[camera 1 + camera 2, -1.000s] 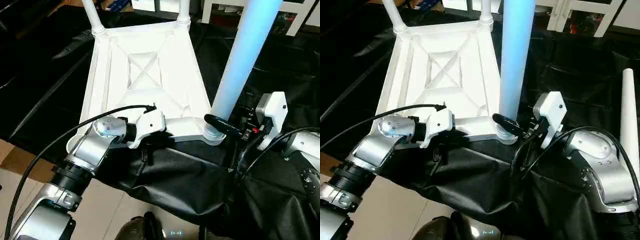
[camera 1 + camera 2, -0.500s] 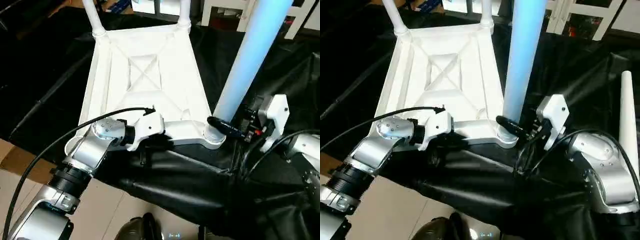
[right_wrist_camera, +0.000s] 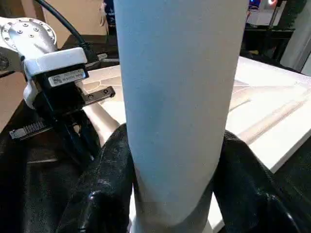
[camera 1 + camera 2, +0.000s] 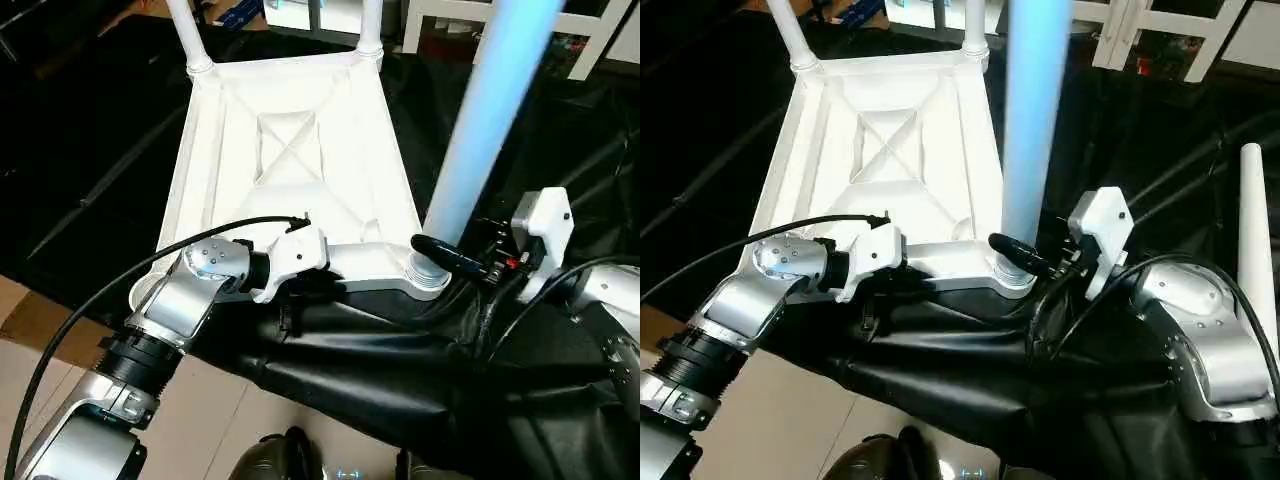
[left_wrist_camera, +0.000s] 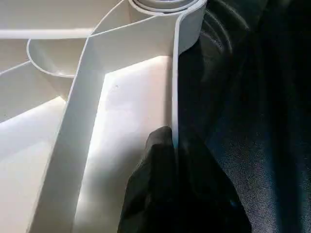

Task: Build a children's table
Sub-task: Insert table leg to table base

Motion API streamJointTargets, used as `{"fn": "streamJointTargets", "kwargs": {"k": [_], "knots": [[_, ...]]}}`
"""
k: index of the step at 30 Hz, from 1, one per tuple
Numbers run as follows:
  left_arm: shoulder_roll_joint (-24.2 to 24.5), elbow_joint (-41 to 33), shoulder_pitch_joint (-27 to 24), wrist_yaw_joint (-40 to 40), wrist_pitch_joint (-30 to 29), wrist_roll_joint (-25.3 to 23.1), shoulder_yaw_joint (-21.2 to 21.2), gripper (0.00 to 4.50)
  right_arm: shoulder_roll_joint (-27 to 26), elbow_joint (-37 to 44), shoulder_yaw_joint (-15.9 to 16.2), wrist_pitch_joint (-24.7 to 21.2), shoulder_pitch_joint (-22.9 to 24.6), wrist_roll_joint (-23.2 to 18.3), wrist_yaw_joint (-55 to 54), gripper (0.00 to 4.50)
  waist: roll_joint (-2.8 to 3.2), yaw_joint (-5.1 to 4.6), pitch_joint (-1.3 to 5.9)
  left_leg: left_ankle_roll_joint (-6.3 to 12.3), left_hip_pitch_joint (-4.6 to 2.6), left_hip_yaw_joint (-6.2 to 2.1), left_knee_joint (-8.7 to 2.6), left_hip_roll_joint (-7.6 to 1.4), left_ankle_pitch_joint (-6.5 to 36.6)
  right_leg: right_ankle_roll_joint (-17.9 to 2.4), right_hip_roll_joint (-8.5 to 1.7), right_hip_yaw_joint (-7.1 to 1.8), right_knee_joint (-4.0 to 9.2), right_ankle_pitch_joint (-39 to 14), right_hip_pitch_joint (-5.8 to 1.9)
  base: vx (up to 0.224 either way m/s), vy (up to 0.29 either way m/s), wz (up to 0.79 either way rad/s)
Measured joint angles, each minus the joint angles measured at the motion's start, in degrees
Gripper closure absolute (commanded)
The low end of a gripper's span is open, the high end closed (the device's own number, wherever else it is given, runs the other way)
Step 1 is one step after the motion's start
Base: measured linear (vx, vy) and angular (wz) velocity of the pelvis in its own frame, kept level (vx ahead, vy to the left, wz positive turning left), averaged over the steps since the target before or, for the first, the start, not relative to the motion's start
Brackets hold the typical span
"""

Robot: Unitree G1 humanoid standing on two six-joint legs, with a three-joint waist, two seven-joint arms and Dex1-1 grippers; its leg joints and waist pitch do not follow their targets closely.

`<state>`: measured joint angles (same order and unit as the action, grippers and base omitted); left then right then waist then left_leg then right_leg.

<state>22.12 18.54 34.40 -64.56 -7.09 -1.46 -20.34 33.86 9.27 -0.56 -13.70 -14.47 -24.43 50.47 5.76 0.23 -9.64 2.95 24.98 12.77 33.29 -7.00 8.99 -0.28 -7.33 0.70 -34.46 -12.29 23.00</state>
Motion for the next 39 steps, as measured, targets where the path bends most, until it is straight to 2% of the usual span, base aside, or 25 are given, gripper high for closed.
{"fn": "streamJointTargets", "kwargs": {"k": [6,10,14,18,23,27,34,39], "knots": [[-0.1,0.4,0.1,0.1,0.3,-0.2,0.1,4.46,-0.8,-1.3,1.1,0.0,-1.4,1.7,-0.3,2.64,-0.25,-0.09,0.14,0.00,-0.01,-0.01,0.10,-0.03,0.0,0.0,0.01,0.00,-0.06,0.0,-0.02,0.000,0.000,0.00],[-0.2,1.0,0.1,0.2,0.7,-0.5,0.1,4.46,-1.8,-2.1,0.4,0.0,-1.2,1.2,-1.4,2.64,-0.41,-0.11,0.23,-0.01,-0.07,-0.01,0.11,-0.04,0.0,0.0,0.02,0.00,-0.06,0.0,-0.08,0.000,0.000,0.00],[-0.6,1.4,0.4,0.4,0.9,-0.6,0.1,4.46,-3.1,-3.7,-1.3,-0.2,-0.6,-0.9,-1.9,2.64,-0.43,-0.05,0.24,-0.03,-0.11,0.01,0.13,-0.04,0.0,-0.1,0.01,-0.02,-0.02,0.1,-0.15,0.000,0.000,0.00],[-0.8,1.5,0.6,0.5,1.1,-0.8,0.1,4.46,-4.6,-3.7,-3.8,-1.0,1.0,-3.2,-2.9,2.64,-0.43,0.12,0.26,-0.13,-0.11,0.02,0.12,-0.04,0.1,-0.1,0.01,-0.01,0.05,0.1,-0.21,0.000,0.000,0.00],[-0.9,2.0,0.8,0.6,1.3,-0.8,0.1,4.46,-5.2,-3.5,-5.0,-1.3,2.2,-4.7,-3.8,2.64,-0.42,0.15,0.27,-0.25,-0.12,0.02,0.12,-0.04,0.1,-0.1,0.01,-0.02,0.06,0.1,-0.22,0.000,0.000,0.00],[-1.3,2.2,1.0,0.6,1.4,-0.8,0.0,4.46,-6.3,-1.0,-6.4,-0.8,5.9,-5.3,-4.8,2.64,-0.38,0.32,0.32,-0.27,-0.14,0.03,-0.02,-0.04,0.2,-0.1,0.01,0.00,0.21,0.1,-0.25,0.000,0.000,0.00],[-1.6,2.7,1.1,0.5,1.5,-0.8,0.0,4.46,-7.4,1.4,-6.8,2.0,10.0,-4.9,-6.6,2.64,-0.25,0.76,0.49,-0.30,-0.34,0.08,-0.32,-0.04,0.2,-0.1,0.02,0.00,0.44,0.1,-0.36,0.000,0.000,0.00],[-1.6,3.3,1.0,0.4,1.7,-0.8,0.0,4.46,-7.2,2.2,-5.8,3.9,11.1,-2.6,-6.8,2.64,-0.25,0.99,0.48,-0.33,-0.73,0.11,-0.51,-0.04,0.2,-0.1,0.04,-0.02,0.59,0.0,-0.70,0.000,0.000,0.00]]}}
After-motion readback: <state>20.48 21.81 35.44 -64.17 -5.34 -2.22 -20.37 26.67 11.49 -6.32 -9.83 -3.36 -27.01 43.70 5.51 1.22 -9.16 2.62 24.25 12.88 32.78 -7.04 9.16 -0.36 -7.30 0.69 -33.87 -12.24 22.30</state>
